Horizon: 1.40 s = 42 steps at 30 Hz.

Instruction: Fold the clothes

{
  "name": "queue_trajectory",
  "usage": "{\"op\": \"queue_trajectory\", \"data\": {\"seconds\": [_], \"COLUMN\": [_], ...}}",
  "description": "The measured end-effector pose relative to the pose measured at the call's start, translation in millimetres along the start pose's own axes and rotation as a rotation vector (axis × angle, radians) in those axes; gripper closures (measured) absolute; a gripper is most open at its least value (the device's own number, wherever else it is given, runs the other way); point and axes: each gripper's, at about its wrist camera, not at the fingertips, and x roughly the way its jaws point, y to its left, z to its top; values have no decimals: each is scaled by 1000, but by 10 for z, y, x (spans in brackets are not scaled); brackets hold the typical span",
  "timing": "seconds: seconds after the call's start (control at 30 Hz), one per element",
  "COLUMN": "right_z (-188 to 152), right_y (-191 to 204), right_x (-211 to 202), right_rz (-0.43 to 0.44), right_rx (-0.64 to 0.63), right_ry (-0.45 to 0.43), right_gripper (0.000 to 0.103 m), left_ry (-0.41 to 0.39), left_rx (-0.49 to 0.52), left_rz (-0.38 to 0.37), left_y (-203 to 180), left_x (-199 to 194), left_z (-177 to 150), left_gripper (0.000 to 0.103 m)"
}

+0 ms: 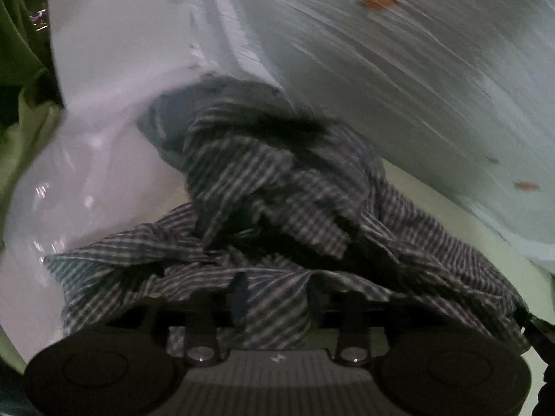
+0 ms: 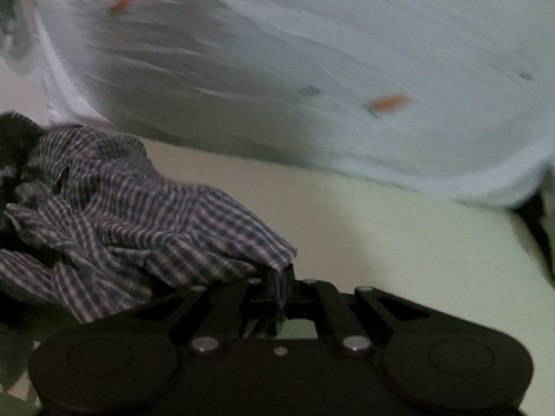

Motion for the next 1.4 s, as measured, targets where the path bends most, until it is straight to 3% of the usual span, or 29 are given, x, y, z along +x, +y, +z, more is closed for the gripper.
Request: {"op": "queue_trajectory", "data": {"seconds": [0.17, 0.3, 0.4, 0.43, 0.57, 0.63, 0.77, 0.97, 1.03, 1.07, 1.1, 1.13, 1.17, 1.2, 1.3, 1.4], "right_z": [-389, -700, -811, -848, -965, -1001, -1066, -1140, -1126, -1112, -1099, -1074, -1048, -1004, -744, -360], "right_y": [-884, -1598, -1943, -2011, -2153, -2168, -2146, -2006, -2059, -2098, -2137, -2181, -2227, -2281, -2476, -2760], "right_x": [-117, -234, -277, -306, -321, -224, 24, 276, 346, 367, 389, 415, 442, 479, 613, 643], "right_rz": [-101, -171, -185, -181, -144, -105, -20, -85, -96, -95, -94, -87, -78, -79, -110, -185], "right_rx": [67, 142, 205, 226, 288, 334, 421, 397, 417, 425, 434, 444, 456, 462, 419, 385], "right_ry": [69, 125, 148, 148, 155, 181, 245, 314, 322, 324, 325, 320, 314, 298, 240, 140], "right_gripper": [102, 97, 75, 65, 52, 40, 34, 33, 45, 51, 65, 79, 87, 93, 96, 96], "left_ry": [11, 26, 41, 48, 57, 58, 78, 192, 248, 269, 291, 311, 325, 325, 270, 111], "left_rx": [-5, -29, -23, -20, 7, 27, 58, 100, 120, 121, 122, 119, 110, 97, 84, 105], "left_rz": [39, 56, 75, 80, 102, 107, 89, 11, 1, 8, 18, 26, 26, 17, -3, 59], "left_y": [-420, -657, -850, -906, -1069, -1157, -1310, -1558, -1624, -1651, -1670, -1676, -1671, -1661, -1623, -1508], "left_x": [-111, -124, -118, -108, -95, -57, 103, 684, 921, 1030, 1134, 1230, 1313, 1364, 1402, 1251], "left_z": [-317, -505, -605, -630, -697, -680, -620, -501, -474, -460, -441, -414, -378, -328, -114, 186], "left_gripper": [55, 46, 38, 36, 25, 21, 16, 13, 19, 34, 60, 75, 99, 100, 100, 100]}}
